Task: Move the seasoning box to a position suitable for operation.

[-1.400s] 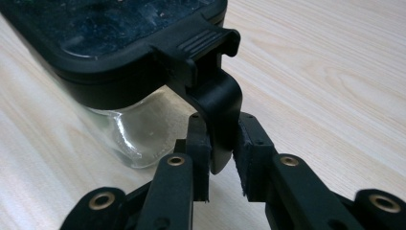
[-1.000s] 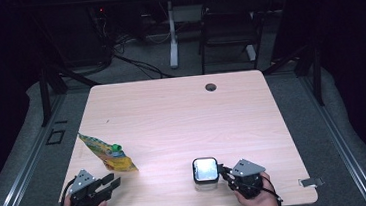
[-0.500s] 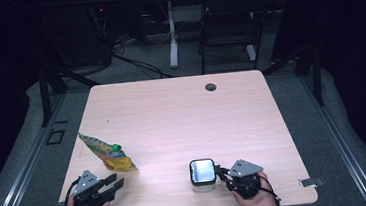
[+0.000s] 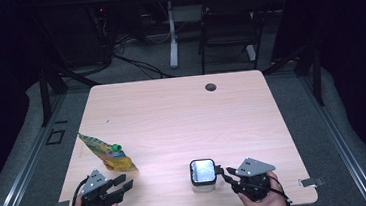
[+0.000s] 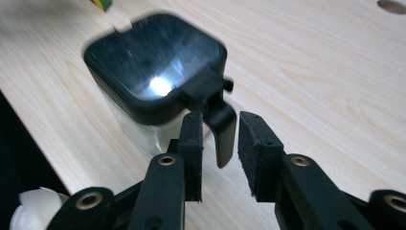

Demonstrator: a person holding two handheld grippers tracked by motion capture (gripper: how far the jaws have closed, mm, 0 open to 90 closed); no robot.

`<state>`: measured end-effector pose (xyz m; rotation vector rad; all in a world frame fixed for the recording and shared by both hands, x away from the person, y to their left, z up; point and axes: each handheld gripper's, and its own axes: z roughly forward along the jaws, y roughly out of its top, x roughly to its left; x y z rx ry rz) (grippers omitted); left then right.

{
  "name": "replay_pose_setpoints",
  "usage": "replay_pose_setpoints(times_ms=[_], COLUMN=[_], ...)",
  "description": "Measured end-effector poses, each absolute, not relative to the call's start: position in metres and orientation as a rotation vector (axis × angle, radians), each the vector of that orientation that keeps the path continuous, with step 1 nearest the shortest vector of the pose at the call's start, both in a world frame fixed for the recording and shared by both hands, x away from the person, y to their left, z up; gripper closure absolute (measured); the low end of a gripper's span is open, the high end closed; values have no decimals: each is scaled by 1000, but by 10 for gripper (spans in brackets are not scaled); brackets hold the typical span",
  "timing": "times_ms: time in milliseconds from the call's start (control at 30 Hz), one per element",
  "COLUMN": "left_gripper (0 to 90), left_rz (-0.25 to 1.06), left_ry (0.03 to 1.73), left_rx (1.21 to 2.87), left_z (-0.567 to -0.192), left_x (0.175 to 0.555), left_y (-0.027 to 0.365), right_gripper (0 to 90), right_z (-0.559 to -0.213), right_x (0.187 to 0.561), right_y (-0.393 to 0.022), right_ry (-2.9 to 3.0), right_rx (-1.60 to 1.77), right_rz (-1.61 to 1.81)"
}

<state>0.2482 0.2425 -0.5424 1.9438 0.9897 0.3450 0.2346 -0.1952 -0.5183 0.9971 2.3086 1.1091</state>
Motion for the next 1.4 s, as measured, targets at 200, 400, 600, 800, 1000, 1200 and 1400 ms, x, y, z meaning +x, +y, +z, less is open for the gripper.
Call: replay_pose_setpoints(times_ms=[200,400,600,800,1000,1200,1400], left_gripper=[606,605,609,648,673,691,716], left_rz=[313,278,263,226,225,211,202], left_ry=[967,943,902,892,876,858,841], left_rx=[1939,1908,1916,1945,1958,1969,1984], left_z=[-529,-517,-513,-520,-520,-521,-523], left_x=[251,258,264,267,266,267,265], left_y=[222,200,177,156,147,139,128], right_gripper=[722,772,771,783,804,822,848], right_z=[-498,-486,-495,-500,-503,-504,-505], right_x=[237,254,253,250,251,251,251], right_y=[-195,-195,-190,-186,-180,-179,-179], right_ry=[2269,2203,2203,2210,2215,2214,2203], right_rx=[1032,1154,1193,1214,1206,1222,1234], right_rz=[1112,1183,1167,1185,1165,1169,1188])
